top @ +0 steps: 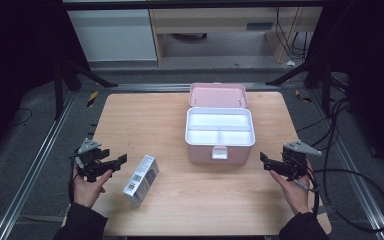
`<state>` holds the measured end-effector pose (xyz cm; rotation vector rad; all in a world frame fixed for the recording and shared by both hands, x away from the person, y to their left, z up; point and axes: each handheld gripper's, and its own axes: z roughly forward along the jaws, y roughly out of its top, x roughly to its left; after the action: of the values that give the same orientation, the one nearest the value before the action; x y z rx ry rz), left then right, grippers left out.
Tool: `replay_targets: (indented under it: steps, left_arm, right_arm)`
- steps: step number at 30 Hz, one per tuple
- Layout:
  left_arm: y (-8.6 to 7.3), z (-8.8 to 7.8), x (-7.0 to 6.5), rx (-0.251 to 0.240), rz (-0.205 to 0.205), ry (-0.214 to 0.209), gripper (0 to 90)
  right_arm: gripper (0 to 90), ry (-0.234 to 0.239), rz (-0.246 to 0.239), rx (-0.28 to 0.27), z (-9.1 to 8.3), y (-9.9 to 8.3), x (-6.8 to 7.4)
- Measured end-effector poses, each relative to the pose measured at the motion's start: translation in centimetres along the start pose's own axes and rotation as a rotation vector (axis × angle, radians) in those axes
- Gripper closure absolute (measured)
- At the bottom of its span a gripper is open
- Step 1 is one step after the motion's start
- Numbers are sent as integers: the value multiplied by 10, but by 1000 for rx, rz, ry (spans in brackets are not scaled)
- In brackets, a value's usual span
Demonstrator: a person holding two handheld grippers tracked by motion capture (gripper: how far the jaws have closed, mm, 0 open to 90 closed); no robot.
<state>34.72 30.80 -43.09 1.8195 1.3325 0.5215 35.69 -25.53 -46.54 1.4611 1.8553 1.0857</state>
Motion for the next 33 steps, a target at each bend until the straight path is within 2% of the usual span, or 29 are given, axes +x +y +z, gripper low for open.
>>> replay_targets:
  steps: [6,13,15,16,19,22,28,33]
  left_arm:
    - [4,-11,-14,-4,17,-26,242]
    - [5,-13,-40,14,85,-62,242]
    - [5,-12,-42,18,95,-66,243]
    - [5,-10,-50,36,121,-66,243]
    - [3,-6,-56,55,142,-66,244]
    - [1,-1,-60,80,159,-58,252]
    - [-7,13,-69,163,206,-51,290]
    - [-11,21,-73,206,226,-42,308]
  right_arm:
    - [134,-27,-33,52,6,-8,3]
    - [150,-51,-40,22,0,-8,4]
    - [157,-47,-39,20,0,-10,5]
    - [159,-42,-43,23,1,-10,5]
    - [160,-37,-53,39,5,-11,5]
    - [164,-27,-59,53,7,-12,5]
    - [174,-17,-74,61,8,-13,6]
    - [177,-17,-83,69,10,-13,6]
